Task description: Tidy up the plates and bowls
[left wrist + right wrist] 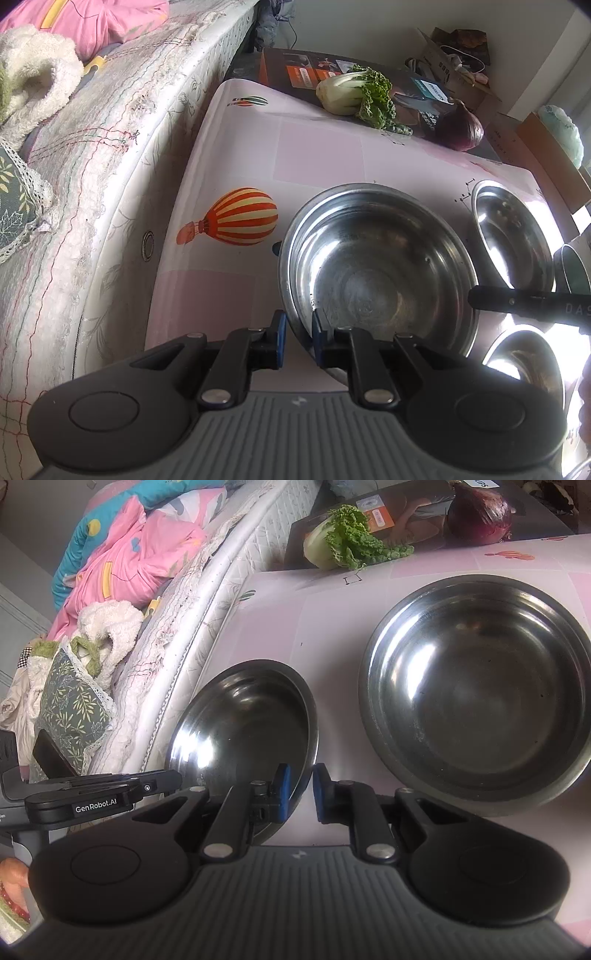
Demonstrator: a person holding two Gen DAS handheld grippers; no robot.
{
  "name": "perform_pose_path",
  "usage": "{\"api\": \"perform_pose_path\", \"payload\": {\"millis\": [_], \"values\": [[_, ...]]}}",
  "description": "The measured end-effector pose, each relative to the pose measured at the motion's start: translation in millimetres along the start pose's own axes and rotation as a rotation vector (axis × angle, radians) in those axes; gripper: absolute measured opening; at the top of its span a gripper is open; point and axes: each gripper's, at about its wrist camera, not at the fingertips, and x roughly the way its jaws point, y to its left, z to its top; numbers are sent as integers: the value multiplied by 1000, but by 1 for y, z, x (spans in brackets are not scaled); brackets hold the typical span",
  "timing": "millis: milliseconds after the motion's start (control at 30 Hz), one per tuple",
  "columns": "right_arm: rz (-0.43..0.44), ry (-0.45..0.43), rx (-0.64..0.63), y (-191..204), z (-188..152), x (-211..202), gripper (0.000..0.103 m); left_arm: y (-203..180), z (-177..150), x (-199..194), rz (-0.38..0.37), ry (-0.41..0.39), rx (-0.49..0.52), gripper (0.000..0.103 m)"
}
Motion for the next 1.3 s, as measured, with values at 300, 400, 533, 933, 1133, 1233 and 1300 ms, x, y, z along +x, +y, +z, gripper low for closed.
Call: {"api": "perform_pose_path", "payload": {"millis": [300, 400, 533, 933, 1133, 1233, 1300], "values": [[-6, 3, 23, -3, 3, 6, 12, 1, 8, 9, -15, 14, -14, 19], [-5, 6, 28, -3, 4, 9, 12, 1, 10, 13, -24, 9, -16, 22], [-7, 6, 27, -2, 5, 12, 12, 2, 12, 16, -28, 2, -26, 22], [8, -13, 16, 5, 8, 11, 12, 4, 11, 10, -22, -24, -26, 22], [12, -18, 15, 5, 8, 8, 12, 2, 10, 5, -29, -35, -16, 22], [12, -19, 16, 5, 8, 8, 12, 1, 10, 5, -32, -36, -12, 22], [11, -20, 14, 5, 8, 7, 12, 0, 9, 4, -35, -40, -10, 22]]}}
